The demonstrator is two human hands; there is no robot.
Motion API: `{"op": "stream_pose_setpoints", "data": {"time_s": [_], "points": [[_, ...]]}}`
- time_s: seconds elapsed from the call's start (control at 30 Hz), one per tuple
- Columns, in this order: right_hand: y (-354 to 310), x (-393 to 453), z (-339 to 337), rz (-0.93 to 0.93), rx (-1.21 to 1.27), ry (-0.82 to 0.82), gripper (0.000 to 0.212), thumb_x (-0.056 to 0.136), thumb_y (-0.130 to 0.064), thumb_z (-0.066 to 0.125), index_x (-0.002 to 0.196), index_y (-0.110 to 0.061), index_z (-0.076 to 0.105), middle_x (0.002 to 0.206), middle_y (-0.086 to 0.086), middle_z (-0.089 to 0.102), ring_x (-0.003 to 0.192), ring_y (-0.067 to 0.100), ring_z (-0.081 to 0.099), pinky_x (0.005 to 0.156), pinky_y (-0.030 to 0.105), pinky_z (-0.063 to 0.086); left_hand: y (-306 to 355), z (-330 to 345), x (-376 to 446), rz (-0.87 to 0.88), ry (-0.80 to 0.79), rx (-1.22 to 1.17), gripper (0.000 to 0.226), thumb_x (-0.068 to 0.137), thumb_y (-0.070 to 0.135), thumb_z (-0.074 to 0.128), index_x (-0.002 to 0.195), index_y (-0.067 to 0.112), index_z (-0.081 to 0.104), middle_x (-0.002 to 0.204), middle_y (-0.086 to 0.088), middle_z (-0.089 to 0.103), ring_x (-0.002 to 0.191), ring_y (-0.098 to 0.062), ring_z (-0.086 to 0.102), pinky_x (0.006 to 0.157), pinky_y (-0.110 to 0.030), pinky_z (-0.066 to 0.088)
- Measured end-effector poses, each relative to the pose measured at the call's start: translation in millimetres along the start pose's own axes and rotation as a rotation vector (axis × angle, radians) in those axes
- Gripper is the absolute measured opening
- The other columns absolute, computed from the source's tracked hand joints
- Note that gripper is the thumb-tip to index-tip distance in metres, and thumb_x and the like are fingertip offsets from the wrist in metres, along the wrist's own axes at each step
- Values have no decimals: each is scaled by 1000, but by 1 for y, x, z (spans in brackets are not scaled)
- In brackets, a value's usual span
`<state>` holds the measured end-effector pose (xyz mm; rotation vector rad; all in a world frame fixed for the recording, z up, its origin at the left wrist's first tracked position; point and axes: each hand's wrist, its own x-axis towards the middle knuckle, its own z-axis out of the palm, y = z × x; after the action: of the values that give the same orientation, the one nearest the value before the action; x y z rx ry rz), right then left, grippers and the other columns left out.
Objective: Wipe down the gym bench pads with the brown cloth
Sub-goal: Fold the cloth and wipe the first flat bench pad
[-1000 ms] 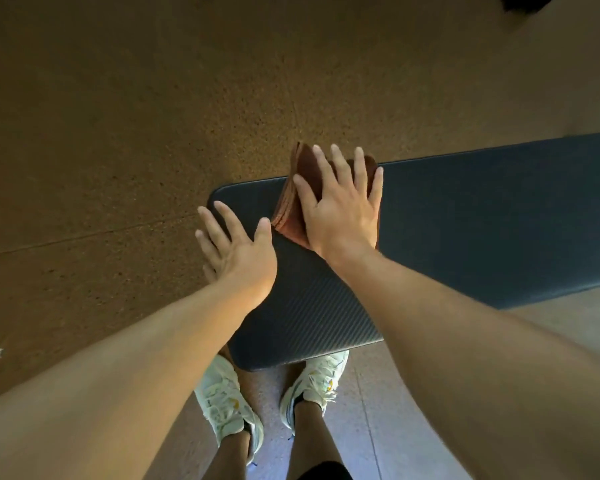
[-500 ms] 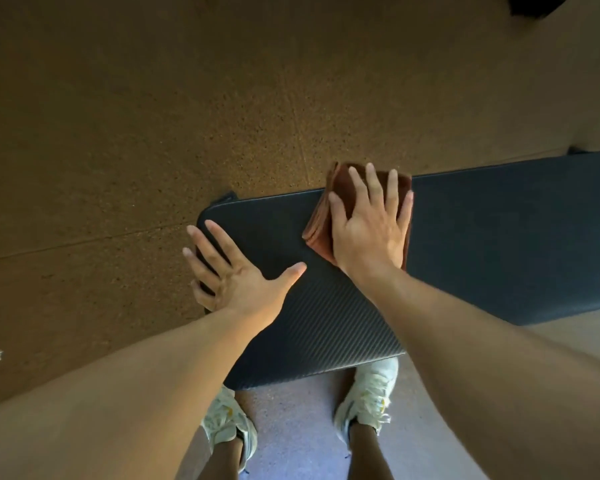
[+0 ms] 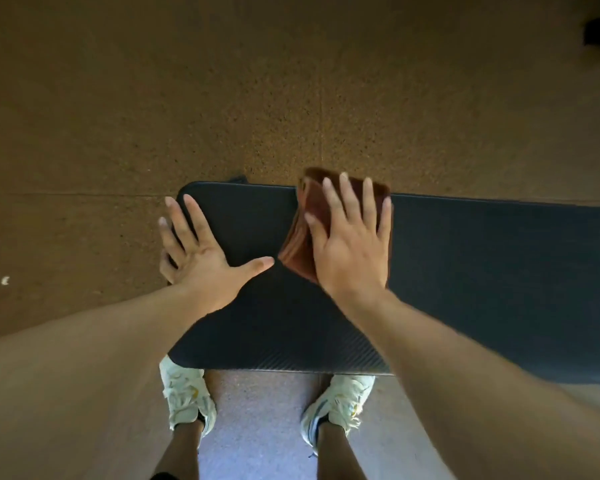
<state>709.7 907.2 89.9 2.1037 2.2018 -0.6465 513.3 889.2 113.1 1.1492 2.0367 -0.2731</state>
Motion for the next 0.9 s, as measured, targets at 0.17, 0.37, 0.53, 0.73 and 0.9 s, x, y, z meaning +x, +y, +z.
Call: {"op": "stream_pose_setpoints", "data": {"time_s": [0.17,0.37,0.53,0.73,0.9], "points": [[16,-9,-5,-108,-118,40,62,109,-61,27,165,-34,26,173,-2,25,163,27,11,131,53,3,-3,0,2,13,10,-4,152,65,84,69,144,27,-47,155,2,-51,151,-28,-33,125,-57,-1],[51,-138,18,-373,-234,-169,64,107,-64,27,166,-38,20,174,-3,22,163,26,9,131,55,6,-10,4,2,46,20,-49,151,65,86,66,144,26,-47,154,0,-52,150,-28,-36,123,-56,-3],[-16,-14,8,-198,-135,-26,65,107,-65,19,166,-39,15,176,-5,13,163,24,-4,130,55,-6,-18,-6,3,101,49,-353,94,100,64,41,157,31,-26,165,7,-35,155,-21,-24,126,-52,-5],[-137,-28,40,-338,-65,-1,66,99,-70,36,159,-43,35,172,-1,25,162,32,8,129,58,-5,-111,-4,-46,7,197,-1101,61,111,36,29,163,35,-3,172,10,1,157,-12,3,124,-39,3],[-69,-171,62,-612,-226,-168,60,104,-48,44,162,-43,32,174,-7,23,163,28,11,128,61,16,-165,36,-82,-80,177,-1020,62,110,38,32,163,36,1,172,12,1,157,-10,3,128,-44,5]]}}
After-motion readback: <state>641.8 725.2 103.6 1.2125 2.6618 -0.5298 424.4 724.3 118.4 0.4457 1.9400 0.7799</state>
